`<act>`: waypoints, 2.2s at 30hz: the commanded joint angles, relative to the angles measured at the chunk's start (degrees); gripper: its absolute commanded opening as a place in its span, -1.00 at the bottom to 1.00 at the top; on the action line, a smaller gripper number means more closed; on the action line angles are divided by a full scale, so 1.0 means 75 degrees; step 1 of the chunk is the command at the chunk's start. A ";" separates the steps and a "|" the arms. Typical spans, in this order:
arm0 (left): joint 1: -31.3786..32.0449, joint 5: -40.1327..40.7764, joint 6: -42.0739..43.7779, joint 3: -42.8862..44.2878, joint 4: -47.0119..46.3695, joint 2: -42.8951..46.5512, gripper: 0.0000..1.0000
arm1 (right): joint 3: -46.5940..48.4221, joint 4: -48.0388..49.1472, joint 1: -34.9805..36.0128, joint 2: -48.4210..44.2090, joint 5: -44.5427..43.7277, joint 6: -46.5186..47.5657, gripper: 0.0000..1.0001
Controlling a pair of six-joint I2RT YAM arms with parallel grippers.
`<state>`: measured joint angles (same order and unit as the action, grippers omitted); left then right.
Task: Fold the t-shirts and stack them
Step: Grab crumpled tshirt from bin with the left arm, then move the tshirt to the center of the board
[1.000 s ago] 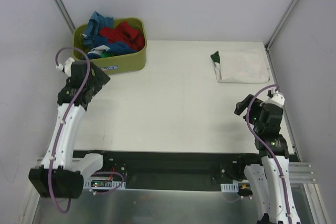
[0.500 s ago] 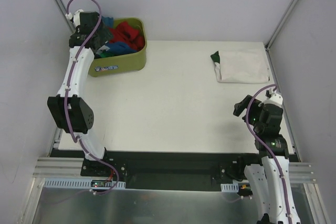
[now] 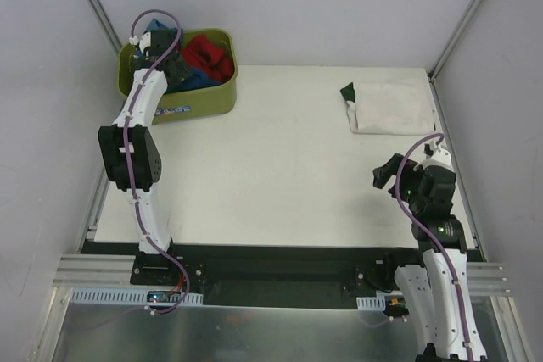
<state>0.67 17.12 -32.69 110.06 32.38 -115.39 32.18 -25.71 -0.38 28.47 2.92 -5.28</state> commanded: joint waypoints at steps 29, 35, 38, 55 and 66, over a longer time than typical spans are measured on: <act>0.1130 0.1406 0.2353 0.1848 -0.1503 0.3093 -1.00 | -0.0014 0.0394 0.0039 -0.1042 0.0291 0.0118 0.93; 0.1153 0.0544 0.2074 0.1451 -0.1505 0.3630 -1.00 | 0.0010 0.0300 0.0039 -0.1147 0.0326 0.0095 0.93; 0.1363 -0.0147 0.1851 0.1543 -0.1552 0.4087 -1.00 | -0.0072 0.0393 0.0039 -0.1311 0.0291 0.0106 0.93; 0.3952 -0.6020 0.0457 0.1416 -0.1833 0.5659 -1.00 | -0.0108 0.0393 0.0039 -0.1499 0.0186 0.0036 0.93; 0.4821 -0.6046 0.0609 -0.0996 -0.2196 0.4758 -0.93 | -0.0096 0.0242 0.0039 -0.1476 -0.0342 -0.0070 0.93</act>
<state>35.86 -28.56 -27.16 109.80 18.70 -75.09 31.16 -24.29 -0.38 17.74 2.83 -5.23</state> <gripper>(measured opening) 0.009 0.966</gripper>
